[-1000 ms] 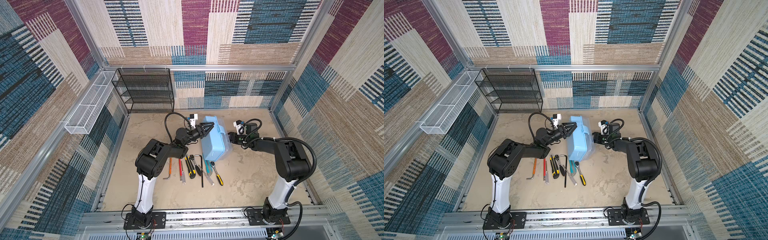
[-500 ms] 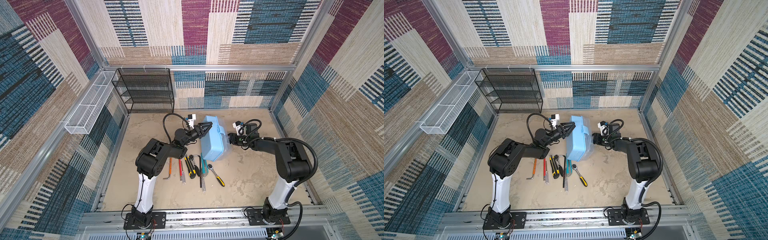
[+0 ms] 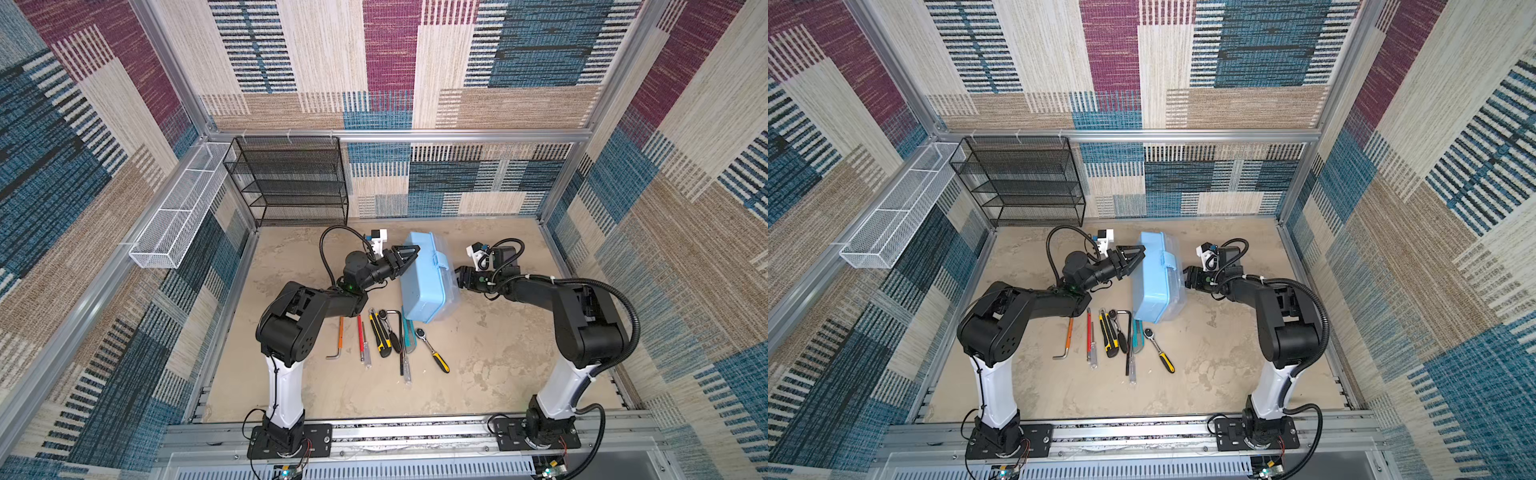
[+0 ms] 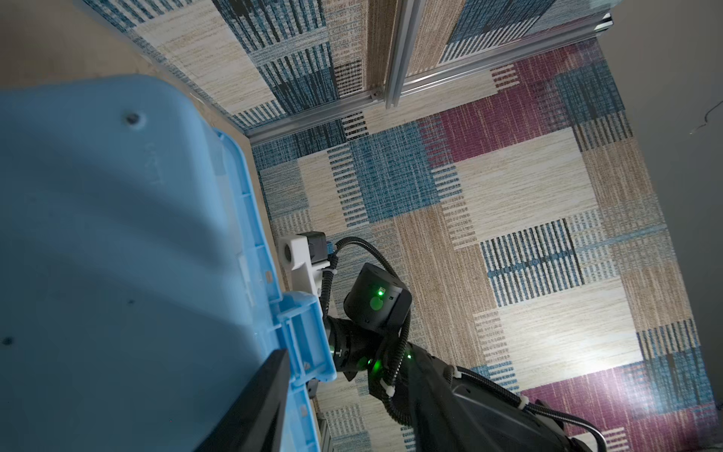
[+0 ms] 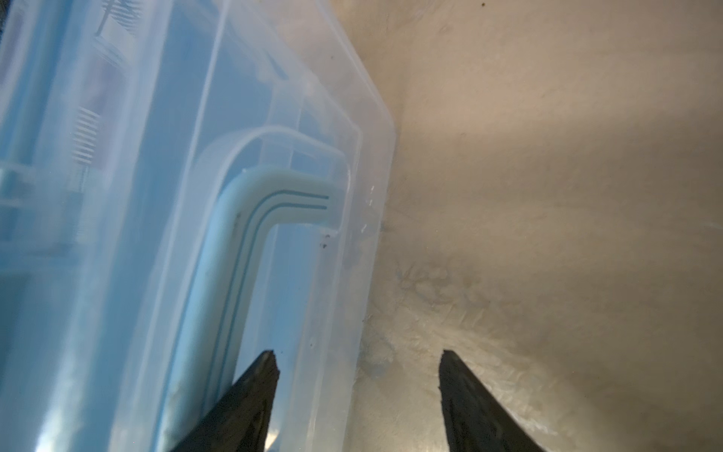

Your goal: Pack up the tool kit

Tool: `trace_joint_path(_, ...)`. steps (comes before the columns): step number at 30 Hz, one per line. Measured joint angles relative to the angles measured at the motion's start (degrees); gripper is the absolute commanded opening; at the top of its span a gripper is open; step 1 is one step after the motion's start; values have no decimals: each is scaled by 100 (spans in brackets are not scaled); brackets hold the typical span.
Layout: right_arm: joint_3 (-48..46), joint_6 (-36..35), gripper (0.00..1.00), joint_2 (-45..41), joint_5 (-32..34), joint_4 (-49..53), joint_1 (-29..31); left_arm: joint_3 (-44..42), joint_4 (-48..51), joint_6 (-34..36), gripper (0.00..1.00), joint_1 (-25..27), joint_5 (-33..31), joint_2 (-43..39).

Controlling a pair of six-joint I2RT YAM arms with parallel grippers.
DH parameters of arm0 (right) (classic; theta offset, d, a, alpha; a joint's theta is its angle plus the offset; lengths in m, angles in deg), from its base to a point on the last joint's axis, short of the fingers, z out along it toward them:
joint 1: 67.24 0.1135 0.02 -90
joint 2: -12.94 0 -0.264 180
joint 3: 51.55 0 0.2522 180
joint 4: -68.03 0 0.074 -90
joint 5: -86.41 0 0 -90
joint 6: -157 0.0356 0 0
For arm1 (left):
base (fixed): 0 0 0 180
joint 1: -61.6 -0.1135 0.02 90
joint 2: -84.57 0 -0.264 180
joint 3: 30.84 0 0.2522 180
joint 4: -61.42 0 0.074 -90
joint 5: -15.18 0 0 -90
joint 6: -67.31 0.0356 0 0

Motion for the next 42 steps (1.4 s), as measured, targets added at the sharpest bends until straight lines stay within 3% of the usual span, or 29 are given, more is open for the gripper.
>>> trace_joint_path(14,-11,4,68,-326,4,50,-11,13,2876,1532,54,-101,114,-1119)
trace_joint_path(22,-17,61,68,-326,-160,9,-7,120,4380,2262,56,-109,-31,-1200)
trace_joint_path(30,0,273,67,-326,-157,-70,70,330,4033,2330,56,-125,114,-776)
trace_joint_path(42,439,424,67,-468,267,-70,74,955,4046,2059,57,48,-254,-72)
